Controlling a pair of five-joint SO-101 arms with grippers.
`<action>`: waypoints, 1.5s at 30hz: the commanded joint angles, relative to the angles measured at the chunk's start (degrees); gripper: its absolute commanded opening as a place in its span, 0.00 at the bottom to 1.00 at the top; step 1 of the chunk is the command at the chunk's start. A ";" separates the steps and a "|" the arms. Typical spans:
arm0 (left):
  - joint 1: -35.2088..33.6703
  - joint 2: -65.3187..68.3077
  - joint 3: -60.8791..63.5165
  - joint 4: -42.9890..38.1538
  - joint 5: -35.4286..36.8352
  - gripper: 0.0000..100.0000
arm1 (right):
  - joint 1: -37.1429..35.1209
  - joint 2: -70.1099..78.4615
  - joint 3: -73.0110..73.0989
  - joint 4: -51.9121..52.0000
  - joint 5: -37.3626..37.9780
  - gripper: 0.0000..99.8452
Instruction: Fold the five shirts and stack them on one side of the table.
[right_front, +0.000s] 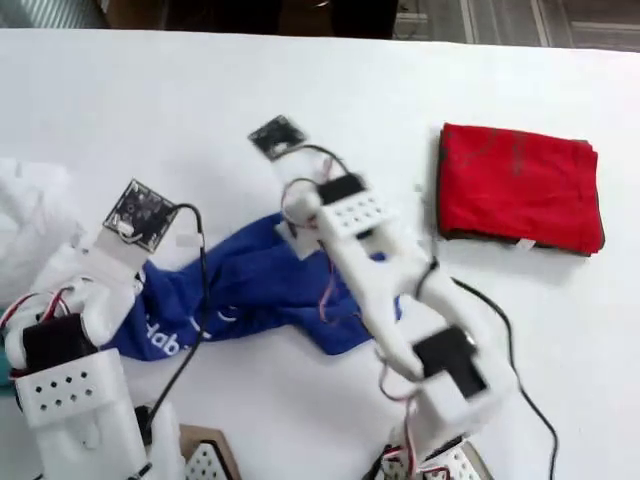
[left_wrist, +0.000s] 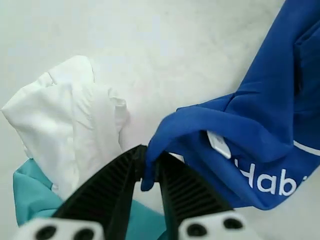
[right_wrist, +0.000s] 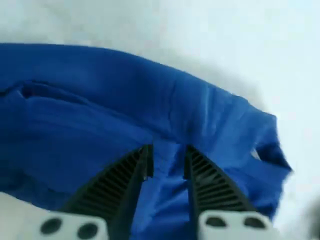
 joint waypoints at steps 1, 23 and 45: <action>-0.70 -0.53 -0.22 -1.05 -0.44 0.03 | 0.13 7.08 -9.93 3.56 -4.31 0.11; -0.44 -0.62 -0.31 -1.85 -0.44 0.03 | 1.98 23.16 -33.05 25.98 -9.23 0.11; -0.62 -0.62 -0.31 -2.37 -0.44 0.03 | -1.19 23.87 -31.30 25.89 -9.23 0.11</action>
